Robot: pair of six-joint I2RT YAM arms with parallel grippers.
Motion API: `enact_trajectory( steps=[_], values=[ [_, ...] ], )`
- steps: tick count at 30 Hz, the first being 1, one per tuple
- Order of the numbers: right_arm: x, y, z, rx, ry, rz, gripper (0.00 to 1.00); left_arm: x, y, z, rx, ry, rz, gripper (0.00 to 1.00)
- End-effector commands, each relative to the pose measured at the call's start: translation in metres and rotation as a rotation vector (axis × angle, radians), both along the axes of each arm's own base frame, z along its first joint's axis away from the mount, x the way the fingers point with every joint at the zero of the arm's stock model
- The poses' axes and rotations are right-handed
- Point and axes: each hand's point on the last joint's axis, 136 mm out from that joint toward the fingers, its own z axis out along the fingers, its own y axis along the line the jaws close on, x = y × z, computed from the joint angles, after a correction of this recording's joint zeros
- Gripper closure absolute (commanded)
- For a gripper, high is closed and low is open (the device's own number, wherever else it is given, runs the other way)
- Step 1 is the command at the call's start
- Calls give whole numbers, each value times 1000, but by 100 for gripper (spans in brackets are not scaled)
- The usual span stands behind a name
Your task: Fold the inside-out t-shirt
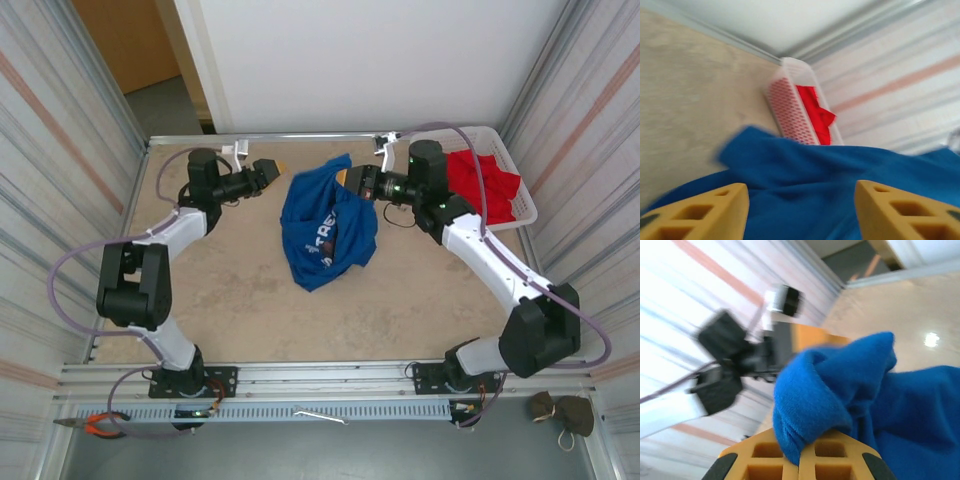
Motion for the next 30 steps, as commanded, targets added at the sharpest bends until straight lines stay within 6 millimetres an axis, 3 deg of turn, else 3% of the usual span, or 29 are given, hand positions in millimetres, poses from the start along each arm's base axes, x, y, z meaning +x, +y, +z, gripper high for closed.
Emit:
enact_trajectory(
  steps=[1,5,8,12,16,22,30],
  values=[
    [-14,6,30,119,-22,95,100,-2,6,18,7,-7,86,30],
    [-11,5,28,144,-4,101,100,-48,2,1,121,57,184,25],
    [-8,5,25,156,10,98,100,-87,-13,-20,236,74,244,25],
    [-9,4,19,161,28,96,100,-115,-26,-49,354,78,310,28],
    [-11,4,13,164,46,92,100,-108,-46,-61,386,102,259,29],
    [-15,6,6,162,62,94,100,-86,-54,-68,446,138,286,25],
    [-13,9,-4,153,86,98,100,-74,-72,-52,495,16,249,25]
  ],
)
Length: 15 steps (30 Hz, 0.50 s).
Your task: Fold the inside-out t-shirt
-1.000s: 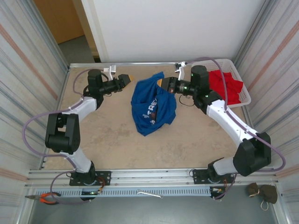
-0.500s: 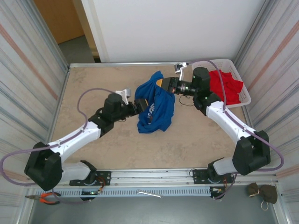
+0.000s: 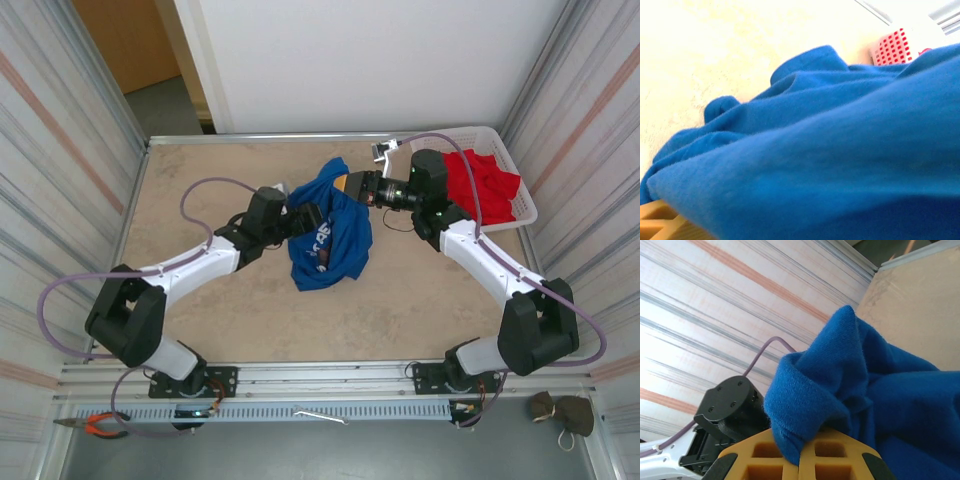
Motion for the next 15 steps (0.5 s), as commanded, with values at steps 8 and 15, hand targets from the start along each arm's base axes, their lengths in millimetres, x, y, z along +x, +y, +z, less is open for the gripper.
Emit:
enact_trajectory(
  steps=[8,15],
  values=[
    [0,7,7,29,-28,34,100,-1,-49,35,146,-211,-209,27],
    [-1,3,4,31,-14,28,100,27,-51,29,286,-228,-174,55]
  ],
)
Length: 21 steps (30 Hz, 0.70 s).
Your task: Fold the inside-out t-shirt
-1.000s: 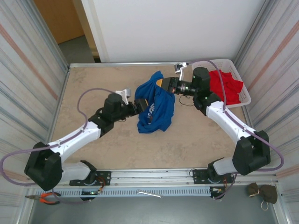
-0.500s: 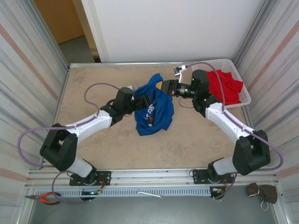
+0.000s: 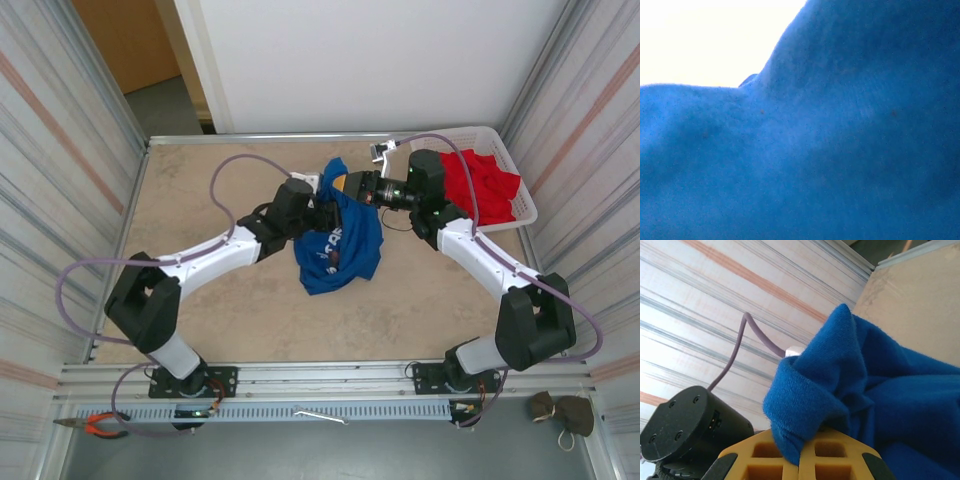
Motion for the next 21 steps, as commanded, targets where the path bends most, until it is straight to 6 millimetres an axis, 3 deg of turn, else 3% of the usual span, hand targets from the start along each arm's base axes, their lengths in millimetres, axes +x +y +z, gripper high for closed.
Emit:
enact_trajectory(
  steps=[1,2,3,7,11,15,16,17,19,21],
  values=[
    [-5,-2,14,34,-28,20,100,23,7,6,101,-54,28,73],
    [-4,-7,12,31,-23,5,100,27,7,8,104,-57,19,90],
    [-1,-13,10,28,-17,-16,100,30,6,13,93,-58,2,100],
    [25,-47,-13,-10,42,-148,100,23,6,46,3,-60,-125,100],
    [66,-81,-63,-101,145,-305,100,-1,8,97,-218,-49,-294,100],
    [99,-89,-115,-159,246,-380,100,-19,16,148,-481,-46,-446,100],
    [105,-86,-124,-165,262,-372,84,-21,19,158,-535,-51,-467,100],
    [108,-82,-130,-172,273,-354,58,-23,22,168,-583,-61,-481,100],
    [104,-79,-130,-186,276,-330,40,-24,24,184,-652,-78,-505,100],
    [89,-83,-115,-202,223,-341,28,-24,25,192,-687,-78,-515,100]
  ],
)
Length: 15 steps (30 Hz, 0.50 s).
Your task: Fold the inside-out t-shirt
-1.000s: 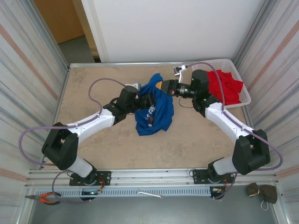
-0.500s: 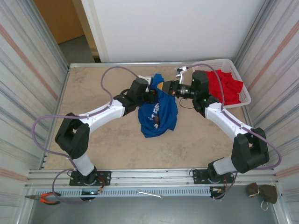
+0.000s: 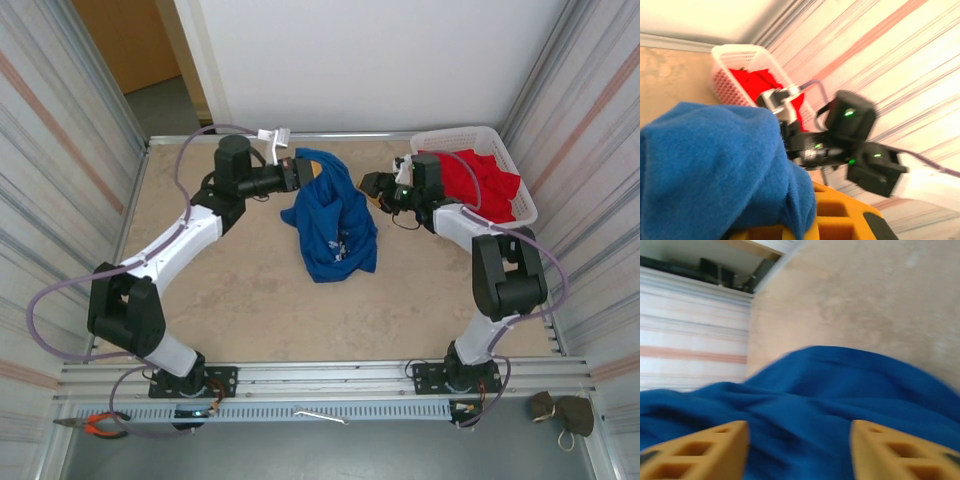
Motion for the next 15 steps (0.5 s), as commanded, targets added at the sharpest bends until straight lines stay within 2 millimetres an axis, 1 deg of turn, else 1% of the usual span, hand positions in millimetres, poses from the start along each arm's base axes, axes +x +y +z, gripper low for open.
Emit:
enact_trajectory(
  steps=[1,3,5,7,9,11,12,14,15],
  values=[
    [-17,-11,44,-52,-128,-8,27,-28,-4,52,-160,-72,-144,100],
    [-43,-10,69,-90,-201,9,29,-28,-4,52,-156,-77,-150,100],
    [-71,-2,91,-147,-279,49,32,-28,-4,49,-154,-77,-151,100],
    [-97,14,113,-191,-369,103,35,-28,-4,48,-160,-76,-157,100],
    [-111,30,128,-207,-435,149,37,-28,-5,46,-165,-72,-161,100],
    [-115,43,136,-210,-470,189,36,-27,-5,46,-172,-71,-164,100],
    [-113,49,138,-211,-478,208,35,-27,-5,46,-175,-71,-164,100],
    [-108,59,136,-208,-468,239,32,-27,-5,47,-177,-70,-163,100],
    [-104,64,131,-213,-450,247,31,-28,-5,48,-179,-72,-163,100]
  ],
)
